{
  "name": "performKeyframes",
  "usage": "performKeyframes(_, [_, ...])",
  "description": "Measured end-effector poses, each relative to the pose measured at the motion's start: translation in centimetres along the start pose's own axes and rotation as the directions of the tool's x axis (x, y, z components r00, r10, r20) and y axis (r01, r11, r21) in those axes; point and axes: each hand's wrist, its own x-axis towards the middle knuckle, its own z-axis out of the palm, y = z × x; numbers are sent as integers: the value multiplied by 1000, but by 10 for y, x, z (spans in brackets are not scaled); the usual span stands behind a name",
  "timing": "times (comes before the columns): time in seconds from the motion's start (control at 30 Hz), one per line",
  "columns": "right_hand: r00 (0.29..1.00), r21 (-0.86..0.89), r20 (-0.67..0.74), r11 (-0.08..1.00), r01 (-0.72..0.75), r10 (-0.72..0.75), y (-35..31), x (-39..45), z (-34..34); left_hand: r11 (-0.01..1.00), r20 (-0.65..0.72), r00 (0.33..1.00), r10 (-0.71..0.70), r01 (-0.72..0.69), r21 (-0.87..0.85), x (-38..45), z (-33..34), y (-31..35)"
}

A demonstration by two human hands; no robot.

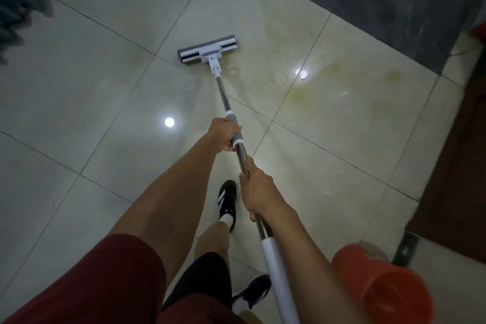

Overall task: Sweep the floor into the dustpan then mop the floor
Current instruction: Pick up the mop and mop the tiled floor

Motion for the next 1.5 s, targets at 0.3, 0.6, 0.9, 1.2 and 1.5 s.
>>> performKeyframes(0.3, [999, 100, 2, 994, -50, 50, 155, -99, 46, 978, -31, 997, 73, -65, 199, -58, 82, -158])
performKeyframes(0.6, [992, 207, -33, 972, -112, 121, 300, -195, 78, 928, 55, 997, 60, -76, 366, -131, 174, -290])
performKeyframes(0.9, [980, 248, -174, 967, -51, 96, 337, -212, 85, 905, 29, 989, 142, -142, 400, -154, 212, -312])
performKeyframes(1.2, [975, 280, -200, 959, -38, 97, 300, -156, 72, 950, 25, 988, 153, -154, 271, -112, 197, -268])
performKeyframes(1.5, [962, 311, -243, 949, -46, 126, 192, -74, 30, 972, 75, 987, 145, -156, 177, -55, 162, -154])
